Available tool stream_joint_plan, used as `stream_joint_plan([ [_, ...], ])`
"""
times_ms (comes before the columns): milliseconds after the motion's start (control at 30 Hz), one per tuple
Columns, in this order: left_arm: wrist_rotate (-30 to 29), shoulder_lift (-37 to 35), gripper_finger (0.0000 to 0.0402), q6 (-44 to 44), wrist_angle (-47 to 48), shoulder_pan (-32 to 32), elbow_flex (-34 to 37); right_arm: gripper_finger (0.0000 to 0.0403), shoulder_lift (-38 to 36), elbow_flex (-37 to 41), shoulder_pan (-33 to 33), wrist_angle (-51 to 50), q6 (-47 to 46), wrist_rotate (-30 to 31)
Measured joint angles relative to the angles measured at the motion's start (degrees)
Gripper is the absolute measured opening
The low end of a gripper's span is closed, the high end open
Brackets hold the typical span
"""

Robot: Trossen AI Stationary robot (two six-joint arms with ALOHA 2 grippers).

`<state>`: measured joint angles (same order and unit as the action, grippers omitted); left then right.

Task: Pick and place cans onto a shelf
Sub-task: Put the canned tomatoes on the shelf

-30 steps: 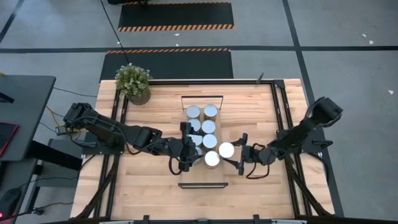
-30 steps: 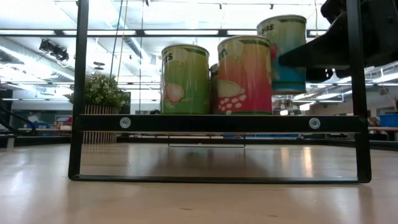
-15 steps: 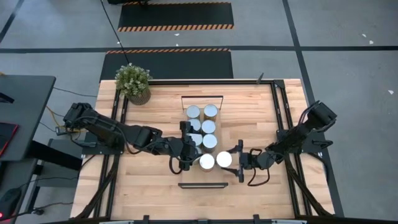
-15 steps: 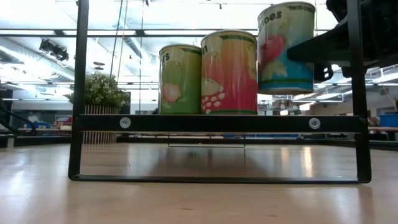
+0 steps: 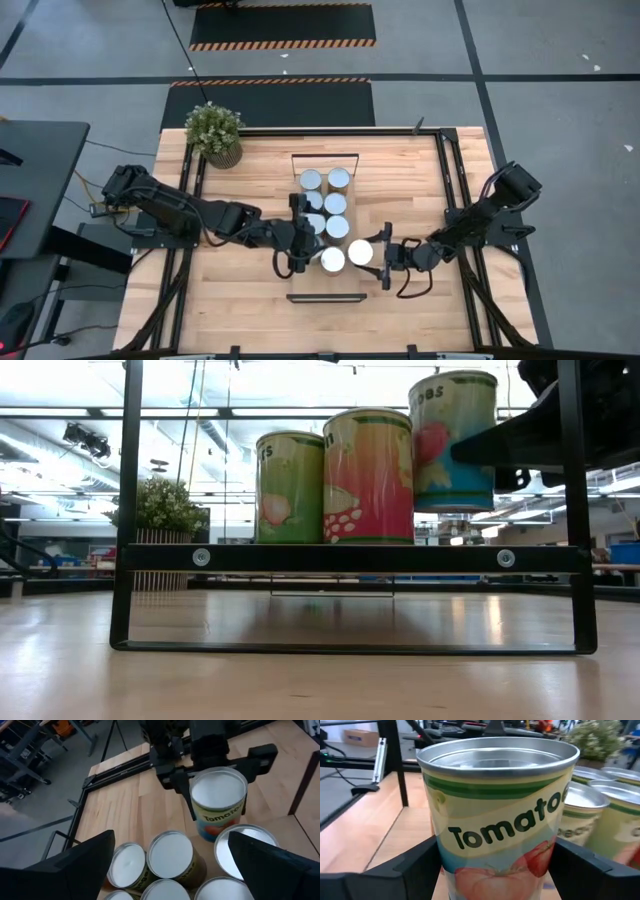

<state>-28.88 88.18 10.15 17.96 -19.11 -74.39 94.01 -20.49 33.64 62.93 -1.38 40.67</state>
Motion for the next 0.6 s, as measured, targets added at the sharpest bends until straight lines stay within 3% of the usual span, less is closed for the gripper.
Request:
stream_joint_plan([
  [233, 0.0, -0.02, 0.0396, 1.01, 0.91, 0.19, 0.0, 0.0325, 5.48, -5.58, 0.16, -0.4, 2.06, -8.87],
  [467, 1.9, -0.02, 0.0396, -4.55, 6.86, 0.19, 0.0, 0.0325, 2.94, -5.01, 3.48, -1.33, 5.89, 0.98],
  [600, 4.84, 0.16, 0.0396, -7.6, 10.45, 0.3, 0.0, 0.0325, 3.57, -5.03, 2.09, -2.84, 3.4, 0.91],
])
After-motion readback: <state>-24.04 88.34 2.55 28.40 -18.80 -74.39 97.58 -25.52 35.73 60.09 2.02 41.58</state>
